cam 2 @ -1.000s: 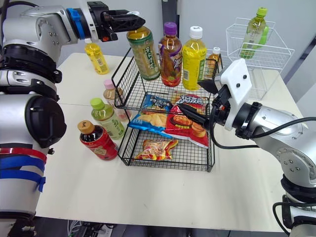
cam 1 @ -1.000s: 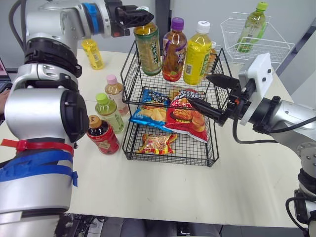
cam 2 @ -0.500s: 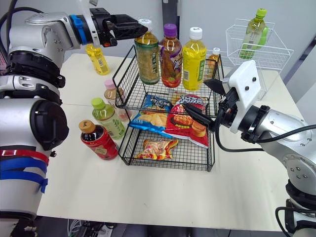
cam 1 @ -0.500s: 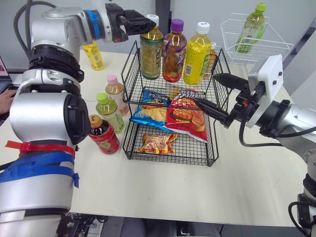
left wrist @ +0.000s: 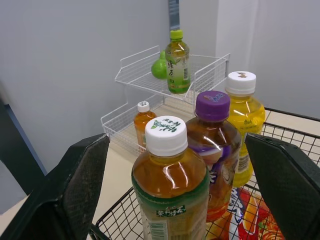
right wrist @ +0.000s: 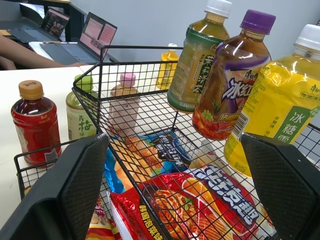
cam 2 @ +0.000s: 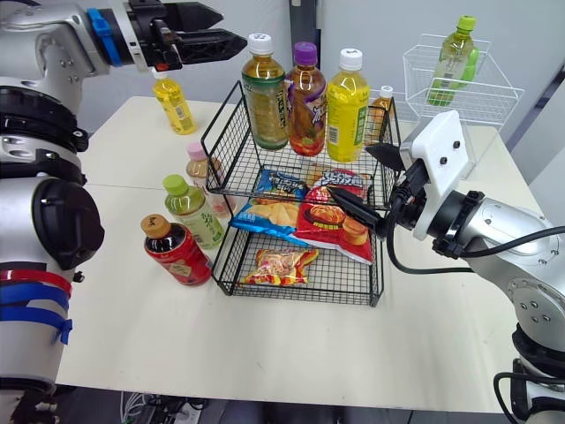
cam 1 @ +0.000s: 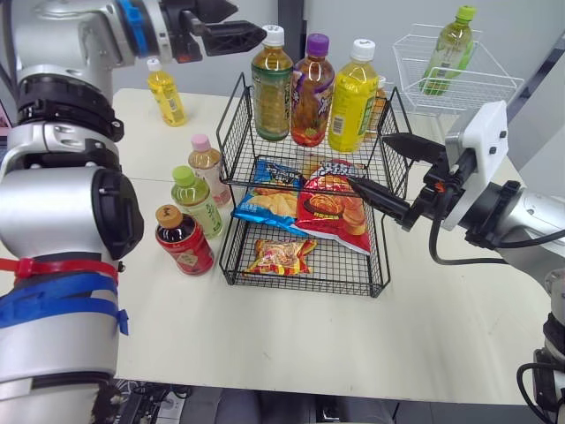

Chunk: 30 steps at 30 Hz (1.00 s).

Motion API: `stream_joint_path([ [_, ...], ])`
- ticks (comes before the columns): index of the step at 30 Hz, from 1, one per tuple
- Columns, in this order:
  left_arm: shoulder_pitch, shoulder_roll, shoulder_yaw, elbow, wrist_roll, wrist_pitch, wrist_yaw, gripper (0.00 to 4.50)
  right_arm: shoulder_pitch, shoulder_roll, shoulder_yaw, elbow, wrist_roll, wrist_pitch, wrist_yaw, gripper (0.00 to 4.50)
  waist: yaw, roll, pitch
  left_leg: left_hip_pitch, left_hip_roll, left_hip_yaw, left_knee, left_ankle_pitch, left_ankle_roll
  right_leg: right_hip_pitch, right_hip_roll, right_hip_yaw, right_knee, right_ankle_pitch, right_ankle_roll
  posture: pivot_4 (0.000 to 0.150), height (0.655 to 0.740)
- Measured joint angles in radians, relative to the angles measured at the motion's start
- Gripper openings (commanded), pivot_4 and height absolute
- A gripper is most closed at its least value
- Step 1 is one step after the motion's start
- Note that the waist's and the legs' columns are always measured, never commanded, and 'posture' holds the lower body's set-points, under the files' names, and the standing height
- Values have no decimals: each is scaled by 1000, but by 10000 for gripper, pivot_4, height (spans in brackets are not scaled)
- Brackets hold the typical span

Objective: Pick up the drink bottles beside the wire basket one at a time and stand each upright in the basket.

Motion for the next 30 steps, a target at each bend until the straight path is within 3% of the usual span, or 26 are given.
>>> stream_joint_path([
  [9, 194, 169, 39, -361, -69, 155, -28, 44825, 27, -4, -3, 20, -76, -142, 95, 45000, -2, 0, 0, 0, 0, -1, 1, 0, 0, 0, 0, 1, 2, 0, 0, 1500, 7148],
  [14, 454, 322, 161, -668, -148, 301, 32, 44825, -25, -17, 13, 129, -44, -184, 277, 45000, -5, 1, 0, 4, 1, -2, 1, 0, 0, 1, 0, 3, 6, 0, 0, 1500, 7148],
  [19, 844, 430, 368, -1013, -265, 503, 52, 44825, -82, -39, 79, 209, -37, -218, 470, 45000, -1, 2, 1, 8, 1, -3, 1, 0, 0, 4, 0, 4, 7, -1, 1, 1500, 7148],
  [24, 1263, 370, 621, -1249, -327, 561, 72, 44825, -89, -38, 143, 260, -45, -250, 618, 45000, 3, 2, 1, 11, 2, -4, 1, 0, -1, 6, 0, 3, 9, -4, 3, 1500, 7148],
  [27, 1403, 329, 711, -1349, -367, 575, 91, 44825, -89, -34, 162, 265, -52, -261, 648, 45000, 7, 2, 1, 12, 1, -5, 1, 0, -1, 8, -1, 3, 9, -5, 2, 1500, 7148],
  [30, 1490, 214, 769, -1475, -435, 625, 166, 44825, -84, -25, 170, 265, -72, -268, 661, 45000, 9, 2, 0, 14, 1, -5, 1, 0, -1, 10, -2, 4, 8, -5, 2, 1500, 7148],
])
